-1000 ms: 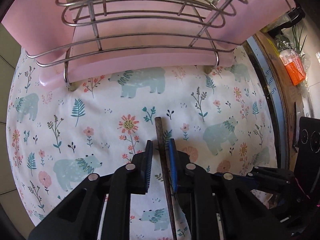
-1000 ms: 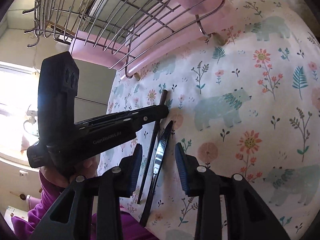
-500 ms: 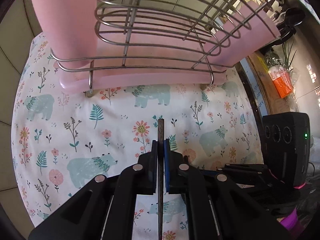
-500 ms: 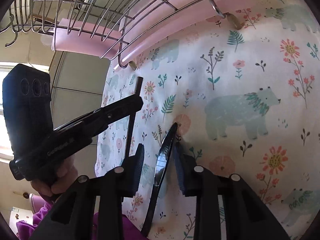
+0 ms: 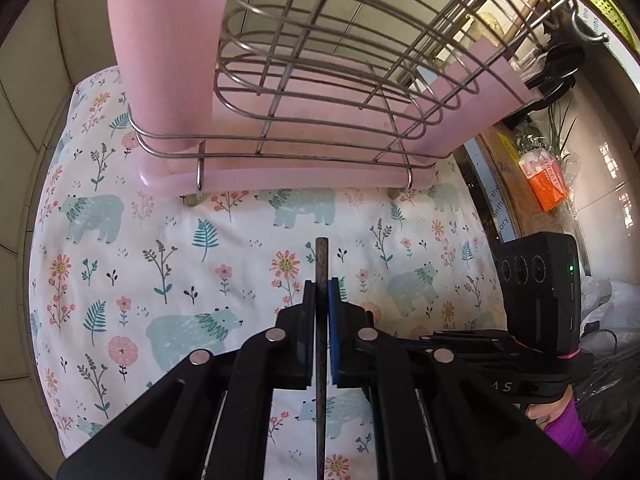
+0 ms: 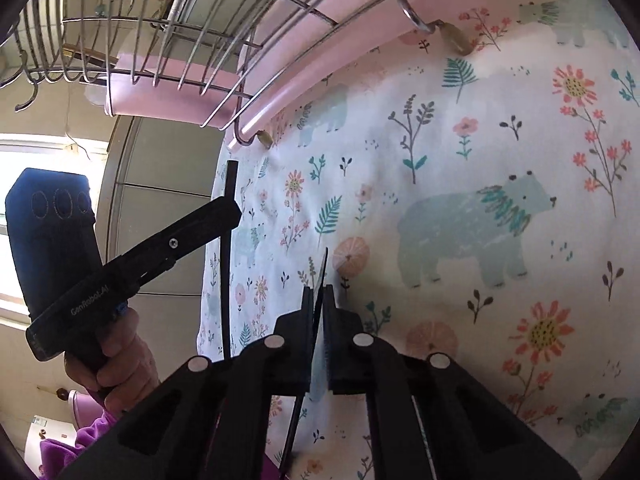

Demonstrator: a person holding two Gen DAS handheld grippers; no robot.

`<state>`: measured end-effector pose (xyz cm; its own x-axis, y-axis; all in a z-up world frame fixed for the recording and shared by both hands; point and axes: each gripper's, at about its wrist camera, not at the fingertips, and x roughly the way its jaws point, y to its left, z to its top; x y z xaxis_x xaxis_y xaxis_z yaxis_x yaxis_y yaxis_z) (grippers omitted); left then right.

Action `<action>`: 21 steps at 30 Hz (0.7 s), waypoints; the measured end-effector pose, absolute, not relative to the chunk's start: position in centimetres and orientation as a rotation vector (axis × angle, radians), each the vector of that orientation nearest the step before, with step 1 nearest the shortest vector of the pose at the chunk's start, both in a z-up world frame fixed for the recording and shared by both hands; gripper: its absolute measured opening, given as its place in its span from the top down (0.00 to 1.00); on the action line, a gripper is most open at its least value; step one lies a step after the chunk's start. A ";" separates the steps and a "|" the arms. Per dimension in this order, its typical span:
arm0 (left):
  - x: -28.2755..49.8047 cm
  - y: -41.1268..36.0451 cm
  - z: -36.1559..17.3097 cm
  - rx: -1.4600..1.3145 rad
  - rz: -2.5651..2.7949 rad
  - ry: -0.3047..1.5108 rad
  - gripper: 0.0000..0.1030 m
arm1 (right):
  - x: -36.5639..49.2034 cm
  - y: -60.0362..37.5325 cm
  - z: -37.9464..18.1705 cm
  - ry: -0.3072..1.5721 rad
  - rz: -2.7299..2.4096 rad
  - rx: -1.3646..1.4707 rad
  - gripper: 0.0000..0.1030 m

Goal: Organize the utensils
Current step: 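Lift both chopsticks and lower them into the tall pink cup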

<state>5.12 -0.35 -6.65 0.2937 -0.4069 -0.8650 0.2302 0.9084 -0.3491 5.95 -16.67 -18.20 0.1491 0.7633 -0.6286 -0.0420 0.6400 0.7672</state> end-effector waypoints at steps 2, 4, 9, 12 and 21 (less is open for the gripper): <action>4.8 0.0 -5.8 -0.171 -0.426 1.160 0.95 | 5.6 -16.9 -17.2 1.261 0.643 0.664 0.96; 4.5 0.5 -4.9 -0.179 -0.427 1.121 0.95 | 5.4 -17.1 -15.8 1.211 0.632 0.631 0.96; 3.8 1.6 -2.7 -0.197 -0.423 1.019 0.95 | 4.8 -17.8 -11.9 1.060 0.587 0.540 0.97; 3.5 2.6 -1.3 -0.227 -0.422 0.960 0.95 | 4.4 -18.7 -9.0 0.953 0.557 0.495 0.97; 2.9 4.9 3.8 -0.301 -0.401 0.750 0.95 | 3.9 -21.9 -0.7 0.655 0.478 0.419 0.97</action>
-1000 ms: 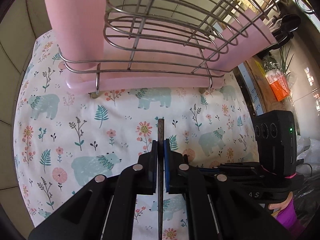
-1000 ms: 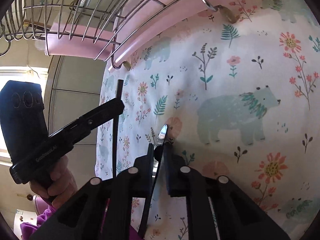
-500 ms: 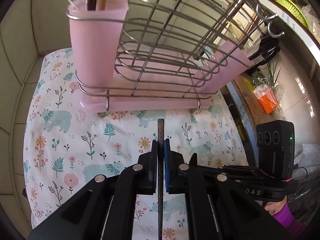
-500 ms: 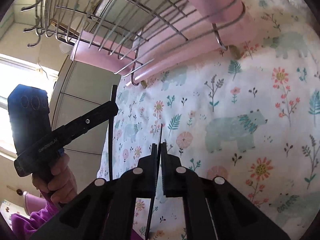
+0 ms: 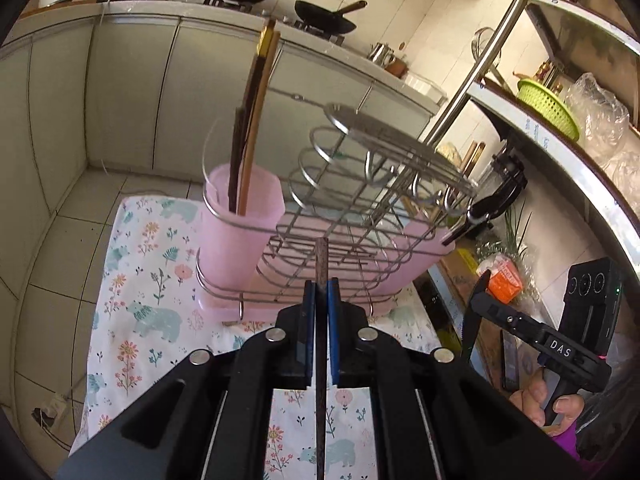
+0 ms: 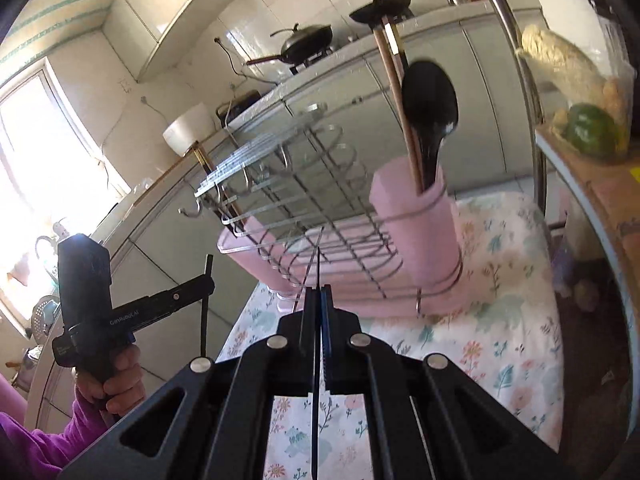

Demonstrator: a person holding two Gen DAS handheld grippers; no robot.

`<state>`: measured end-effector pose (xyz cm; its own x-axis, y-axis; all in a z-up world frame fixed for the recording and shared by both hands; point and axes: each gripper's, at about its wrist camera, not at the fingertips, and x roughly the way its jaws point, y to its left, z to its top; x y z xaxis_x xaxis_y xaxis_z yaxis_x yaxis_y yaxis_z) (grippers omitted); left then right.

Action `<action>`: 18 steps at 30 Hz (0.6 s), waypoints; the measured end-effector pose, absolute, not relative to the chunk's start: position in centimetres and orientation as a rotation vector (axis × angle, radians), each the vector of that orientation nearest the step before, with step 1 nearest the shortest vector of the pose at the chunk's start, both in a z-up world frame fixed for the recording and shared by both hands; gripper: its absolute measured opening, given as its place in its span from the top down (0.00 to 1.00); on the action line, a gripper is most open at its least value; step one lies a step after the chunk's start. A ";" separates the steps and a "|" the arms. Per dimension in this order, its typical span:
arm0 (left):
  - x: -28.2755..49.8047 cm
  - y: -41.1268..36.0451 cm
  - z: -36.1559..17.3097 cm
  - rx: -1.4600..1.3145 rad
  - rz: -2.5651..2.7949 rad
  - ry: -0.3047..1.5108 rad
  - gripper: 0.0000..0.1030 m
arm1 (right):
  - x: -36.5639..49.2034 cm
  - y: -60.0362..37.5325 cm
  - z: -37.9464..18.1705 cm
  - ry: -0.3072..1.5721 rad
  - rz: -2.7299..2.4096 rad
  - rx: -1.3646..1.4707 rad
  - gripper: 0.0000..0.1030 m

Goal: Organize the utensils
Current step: 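Lift both chopsticks and lower them into the tall pink cup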

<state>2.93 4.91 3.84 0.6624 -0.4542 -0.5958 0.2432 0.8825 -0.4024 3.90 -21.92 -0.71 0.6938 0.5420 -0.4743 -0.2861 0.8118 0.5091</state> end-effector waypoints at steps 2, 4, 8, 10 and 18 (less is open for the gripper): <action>2.9 5.2 5.1 -0.303 -0.389 0.700 0.95 | 3.7 -23.0 0.7 0.596 0.453 0.396 0.97; 3.0 5.4 6.2 -0.303 -0.372 0.649 0.95 | 3.7 -23.0 2.0 0.536 0.428 0.376 0.97; 3.2 6.0 8.5 -0.307 -0.341 0.544 0.95 | 4.0 -23.3 4.6 0.428 0.384 0.341 0.97; 3.4 6.2 9.5 -0.309 -0.322 0.492 0.95 | 4.2 -23.7 5.8 0.381 0.361 0.327 0.97; 4.4 6.5 11.6 -0.331 -0.278 0.362 0.95 | 5.6 -23.6 8.4 0.203 0.242 0.236 0.97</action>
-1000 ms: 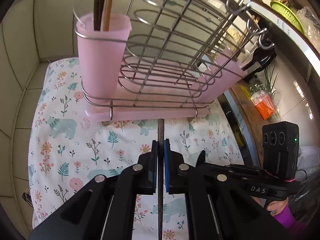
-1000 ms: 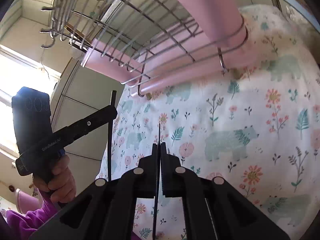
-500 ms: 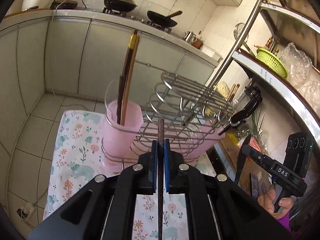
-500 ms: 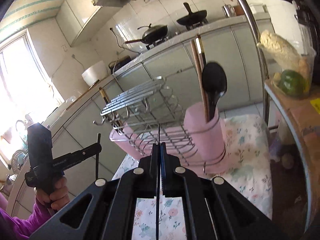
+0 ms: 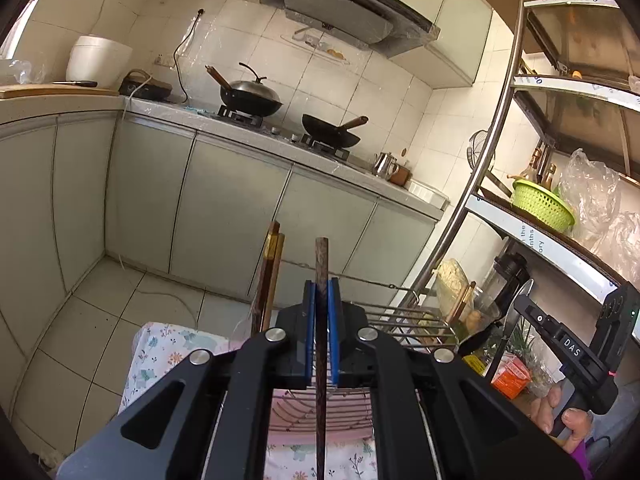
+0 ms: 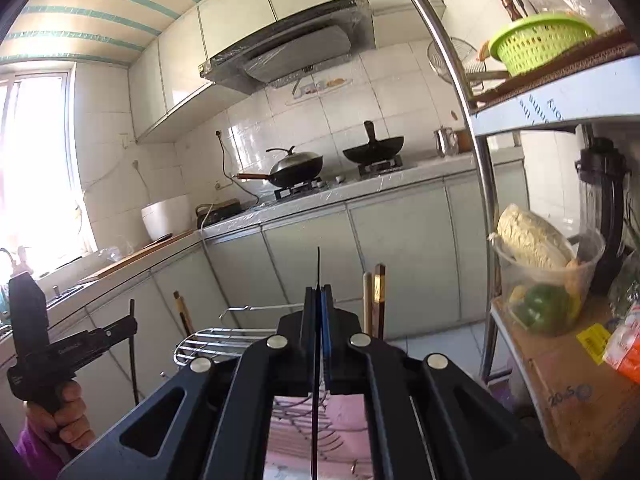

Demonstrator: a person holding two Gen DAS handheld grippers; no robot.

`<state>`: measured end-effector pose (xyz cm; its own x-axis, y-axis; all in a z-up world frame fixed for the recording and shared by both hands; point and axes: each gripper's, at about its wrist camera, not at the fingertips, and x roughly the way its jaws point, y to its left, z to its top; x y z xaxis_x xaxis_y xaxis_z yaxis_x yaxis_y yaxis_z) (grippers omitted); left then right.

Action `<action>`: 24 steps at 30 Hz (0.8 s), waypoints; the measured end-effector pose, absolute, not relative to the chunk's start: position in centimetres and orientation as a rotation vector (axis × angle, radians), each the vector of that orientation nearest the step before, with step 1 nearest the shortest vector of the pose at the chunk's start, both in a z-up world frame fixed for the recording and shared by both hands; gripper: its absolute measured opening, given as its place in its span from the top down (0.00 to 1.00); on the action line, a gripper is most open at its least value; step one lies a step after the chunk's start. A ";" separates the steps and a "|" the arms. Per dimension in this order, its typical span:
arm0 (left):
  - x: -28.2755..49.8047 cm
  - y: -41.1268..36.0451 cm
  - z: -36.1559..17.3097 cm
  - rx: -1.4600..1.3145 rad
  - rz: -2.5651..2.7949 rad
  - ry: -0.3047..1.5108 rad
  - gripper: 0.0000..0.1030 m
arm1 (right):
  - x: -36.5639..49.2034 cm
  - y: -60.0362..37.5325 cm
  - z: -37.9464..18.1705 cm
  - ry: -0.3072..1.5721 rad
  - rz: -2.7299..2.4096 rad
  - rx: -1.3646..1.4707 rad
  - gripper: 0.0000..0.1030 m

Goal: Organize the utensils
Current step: 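Lift both chopsticks and lower them into the tall pink cup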

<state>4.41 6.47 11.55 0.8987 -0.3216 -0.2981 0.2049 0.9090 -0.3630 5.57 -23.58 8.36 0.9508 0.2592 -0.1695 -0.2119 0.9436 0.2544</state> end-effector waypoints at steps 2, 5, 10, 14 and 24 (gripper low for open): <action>4.6 6.4 11.7 -0.333 -0.262 0.329 0.95 | 6.0 -23.2 8.3 0.168 0.207 0.197 0.97; 5.0 6.4 11.7 -0.344 -0.248 0.293 0.95 | 6.9 -22.8 7.8 0.134 0.199 0.176 0.97; 5.5 6.6 11.5 -0.348 -0.235 0.260 0.95 | 8.2 -22.2 6.9 0.106 0.182 0.159 0.97; 5.6 7.2 11.4 -0.359 -0.233 0.238 0.95 | 9.0 -21.6 5.8 0.096 0.173 0.140 0.98; 5.8 8.1 11.8 -0.381 -0.205 0.171 0.95 | 8.4 -20.6 4.3 0.071 0.171 0.098 0.97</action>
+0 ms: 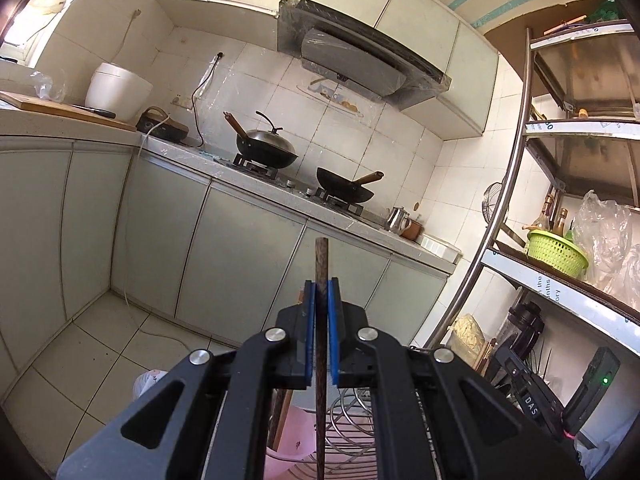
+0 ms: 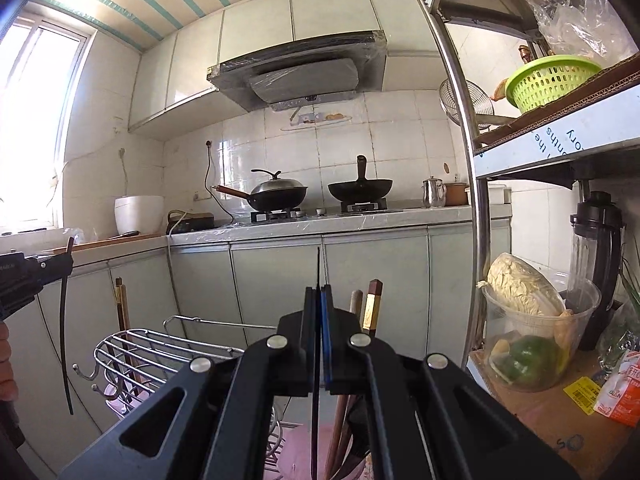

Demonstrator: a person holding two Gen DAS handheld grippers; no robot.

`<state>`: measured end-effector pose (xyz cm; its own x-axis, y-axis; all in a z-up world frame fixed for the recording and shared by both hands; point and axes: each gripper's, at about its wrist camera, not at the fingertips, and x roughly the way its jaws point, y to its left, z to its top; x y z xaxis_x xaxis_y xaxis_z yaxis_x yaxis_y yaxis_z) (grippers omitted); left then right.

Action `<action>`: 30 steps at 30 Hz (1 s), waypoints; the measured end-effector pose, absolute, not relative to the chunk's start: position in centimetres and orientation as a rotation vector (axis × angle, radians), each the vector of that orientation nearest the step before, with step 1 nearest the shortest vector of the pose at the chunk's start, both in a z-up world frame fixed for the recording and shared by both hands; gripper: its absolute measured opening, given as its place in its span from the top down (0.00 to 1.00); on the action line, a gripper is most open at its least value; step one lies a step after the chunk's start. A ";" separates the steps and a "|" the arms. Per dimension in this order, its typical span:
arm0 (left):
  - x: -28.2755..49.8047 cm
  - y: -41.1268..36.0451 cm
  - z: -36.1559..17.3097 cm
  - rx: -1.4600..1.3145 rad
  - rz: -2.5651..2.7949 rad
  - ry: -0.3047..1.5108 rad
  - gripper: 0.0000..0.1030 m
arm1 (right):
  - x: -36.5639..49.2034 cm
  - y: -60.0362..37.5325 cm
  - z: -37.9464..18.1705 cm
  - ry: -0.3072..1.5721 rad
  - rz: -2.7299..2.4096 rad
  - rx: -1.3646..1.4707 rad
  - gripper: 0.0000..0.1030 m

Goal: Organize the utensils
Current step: 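Lift both chopsticks and lower them into the tall pink cup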

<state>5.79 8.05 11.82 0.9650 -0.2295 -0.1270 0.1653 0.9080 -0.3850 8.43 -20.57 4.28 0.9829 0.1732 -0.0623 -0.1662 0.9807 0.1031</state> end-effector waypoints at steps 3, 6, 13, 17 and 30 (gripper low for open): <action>5.9 8.0 12.0 -0.378 -0.183 0.140 0.95 | 7.4 -20.2 3.9 0.066 0.174 0.083 0.98; 6.3 7.7 12.2 -0.368 -0.160 0.117 0.95 | 6.8 -20.0 3.3 0.074 0.176 0.081 0.98; 7.0 6.2 11.4 -0.283 -0.068 0.028 0.95 | 6.2 -20.4 2.0 0.115 0.180 0.125 0.98; 7.2 5.4 10.3 -0.248 -0.033 -0.025 0.95 | 6.0 -20.5 1.5 0.133 0.180 0.134 0.98; 6.5 4.2 6.1 -0.194 -0.053 0.040 0.95 | 5.4 -21.0 -0.1 0.191 0.179 0.174 0.98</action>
<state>6.52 4.22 6.14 0.9978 -0.0567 -0.0344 0.0490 0.9799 -0.1936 5.39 -20.97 -0.14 0.9660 0.1930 -0.1721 -0.1600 0.9690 0.1885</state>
